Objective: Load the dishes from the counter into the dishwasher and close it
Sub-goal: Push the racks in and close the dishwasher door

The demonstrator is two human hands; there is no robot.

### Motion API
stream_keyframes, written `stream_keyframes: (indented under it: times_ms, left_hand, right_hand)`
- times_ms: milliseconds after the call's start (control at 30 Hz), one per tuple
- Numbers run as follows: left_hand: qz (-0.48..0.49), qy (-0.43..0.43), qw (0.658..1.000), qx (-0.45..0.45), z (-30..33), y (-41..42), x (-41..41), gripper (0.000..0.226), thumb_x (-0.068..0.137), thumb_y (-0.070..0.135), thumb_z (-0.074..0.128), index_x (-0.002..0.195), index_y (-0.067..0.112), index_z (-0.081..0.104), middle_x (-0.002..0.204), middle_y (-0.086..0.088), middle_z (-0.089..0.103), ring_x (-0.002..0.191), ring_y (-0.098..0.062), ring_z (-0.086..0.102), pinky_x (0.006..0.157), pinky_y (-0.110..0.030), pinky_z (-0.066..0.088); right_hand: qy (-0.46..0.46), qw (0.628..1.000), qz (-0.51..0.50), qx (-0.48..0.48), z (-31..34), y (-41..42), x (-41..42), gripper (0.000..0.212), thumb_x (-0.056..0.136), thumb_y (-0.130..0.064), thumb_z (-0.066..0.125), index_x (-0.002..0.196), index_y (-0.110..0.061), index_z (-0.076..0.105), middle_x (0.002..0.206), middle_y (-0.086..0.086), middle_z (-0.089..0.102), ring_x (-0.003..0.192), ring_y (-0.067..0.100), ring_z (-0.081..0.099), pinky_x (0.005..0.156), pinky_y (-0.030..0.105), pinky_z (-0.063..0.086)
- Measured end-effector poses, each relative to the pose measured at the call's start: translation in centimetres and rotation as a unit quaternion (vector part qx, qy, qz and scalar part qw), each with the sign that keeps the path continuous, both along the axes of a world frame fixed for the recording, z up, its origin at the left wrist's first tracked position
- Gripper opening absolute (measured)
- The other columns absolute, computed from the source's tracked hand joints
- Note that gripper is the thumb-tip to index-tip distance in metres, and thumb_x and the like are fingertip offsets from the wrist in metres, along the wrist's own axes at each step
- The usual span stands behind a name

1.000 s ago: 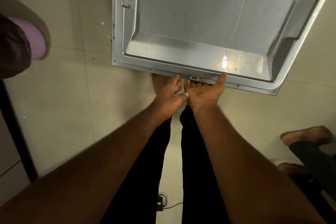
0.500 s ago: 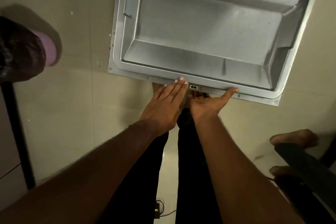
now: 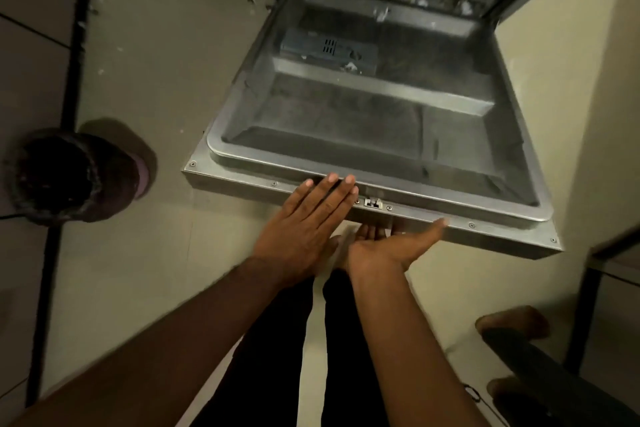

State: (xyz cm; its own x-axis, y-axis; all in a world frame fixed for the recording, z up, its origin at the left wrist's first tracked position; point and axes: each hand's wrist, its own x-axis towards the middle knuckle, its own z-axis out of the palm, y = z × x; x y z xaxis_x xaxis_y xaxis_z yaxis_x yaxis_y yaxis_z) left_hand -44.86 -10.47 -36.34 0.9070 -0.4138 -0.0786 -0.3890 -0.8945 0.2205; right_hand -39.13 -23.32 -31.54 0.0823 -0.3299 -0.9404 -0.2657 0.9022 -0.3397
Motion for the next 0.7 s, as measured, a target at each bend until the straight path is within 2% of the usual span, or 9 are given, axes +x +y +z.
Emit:
stream_keyframes:
  times_ms: [67,233,367,433,467,533,600,667,700]
  left_hand:
    - [0.002,-0.026,1.0,0.004,2.1,0.2,2.1,0.073,0.109,0.047,0.037,0.167,0.011,0.01,0.175,-0.008,0.003,0.162,-0.027,0.005,0.131,-0.048,0.004]
    - [0.023,-0.062,0.998,-0.003,6.6,0.3,8.1,0.077,0.108,0.055,0.039,0.167,0.014,0.011,0.175,-0.008,0.005,0.162,-0.03,0.005,0.13,-0.052,0.01]
    - [0.031,-0.081,0.996,0.001,9.7,0.4,11.8,0.079,0.107,0.058,0.04,0.167,0.016,0.013,0.175,-0.009,0.005,0.162,-0.031,0.003,0.129,-0.055,0.011]
    - [0.03,-0.089,0.996,0.004,11.2,0.4,13.6,0.08,0.106,0.061,0.038,0.167,0.016,0.012,0.175,-0.008,0.004,0.162,-0.03,0.002,0.129,-0.056,0.01]
    - [0.029,-0.092,0.995,0.006,12.0,0.5,14.7,0.081,0.106,0.063,0.036,0.167,0.016,0.012,0.175,-0.008,0.003,0.162,-0.03,0.001,0.129,-0.056,0.01]
    - [0.025,-0.091,0.995,0.013,13.6,0.6,17.0,0.081,0.106,0.064,0.031,0.167,0.016,0.01,0.175,-0.007,0.001,0.162,-0.029,-0.001,0.129,-0.055,0.01]
    - [0.024,-0.08,0.996,0.025,15.0,0.8,18.9,0.081,0.106,0.064,0.027,0.167,0.016,0.007,0.175,-0.007,-0.002,0.162,-0.028,-0.003,0.129,-0.054,0.009]
    - [0.025,-0.066,0.997,0.032,16.2,1.0,20.3,0.08,0.106,0.063,0.025,0.167,0.016,0.005,0.175,-0.006,-0.004,0.162,-0.027,-0.004,0.129,-0.054,0.008]
    - [0.024,-0.062,0.997,0.033,16.7,1.0,20.9,0.079,0.106,0.062,0.023,0.167,0.016,0.005,0.175,-0.006,-0.003,0.162,-0.027,-0.004,0.129,-0.054,0.008]
  right_hand:
    - [-0.008,1.0,0.0,-0.019,2.4,0.0,1.4,0.075,0.081,-0.079,0.063,0.127,-0.02,0.07,0.125,0.005,0.07,0.109,0.02,0.071,0.101,0.033,0.056]
    - [-0.024,0.998,0.044,-0.047,7.5,-0.1,4.6,0.058,0.087,-0.066,0.065,0.125,-0.022,0.069,0.12,0.003,0.073,0.106,0.018,0.073,0.094,0.029,0.058]
    - [-0.068,0.989,0.112,-0.069,11.1,0.0,6.6,0.04,0.093,-0.053,0.066,0.119,-0.025,0.07,0.118,0.004,0.076,0.108,0.019,0.074,0.096,0.03,0.057]
    - [-0.091,0.974,0.188,-0.089,12.5,-0.4,7.3,0.026,0.1,-0.042,0.061,0.109,-0.021,0.073,0.117,0.01,0.077,0.099,0.012,0.076,0.084,0.023,0.057]
    - [-0.106,0.961,0.243,-0.076,13.2,-0.6,7.7,0.026,0.106,-0.03,0.055,0.097,-0.015,0.075,0.11,0.019,0.077,0.084,0.004,0.076,0.072,0.017,0.055]
    - [-0.131,0.919,0.371,-0.037,15.1,-0.9,8.5,0.051,0.111,-0.007,0.039,0.071,-0.007,0.071,0.084,0.031,0.073,0.055,-0.004,0.069,0.054,0.009,0.049]
    - [-0.138,0.853,0.498,-0.075,15.9,-0.8,9.5,0.035,0.109,-0.02,0.053,0.082,-0.012,0.073,0.092,0.017,0.076,0.065,0.003,0.074,0.06,0.015,0.057]
    - [-0.161,0.747,0.616,-0.193,17.2,-0.8,10.6,0.025,0.103,-0.037,0.063,0.091,-0.02,0.076,0.088,-0.001,0.08,0.075,0.011,0.077,0.069,0.028,0.064]
    - [-0.168,0.674,0.658,-0.289,16.8,-1.3,11.2,0.025,0.102,-0.041,0.064,0.088,-0.022,0.075,0.081,-0.006,0.078,0.073,0.011,0.075,0.069,0.03,0.064]
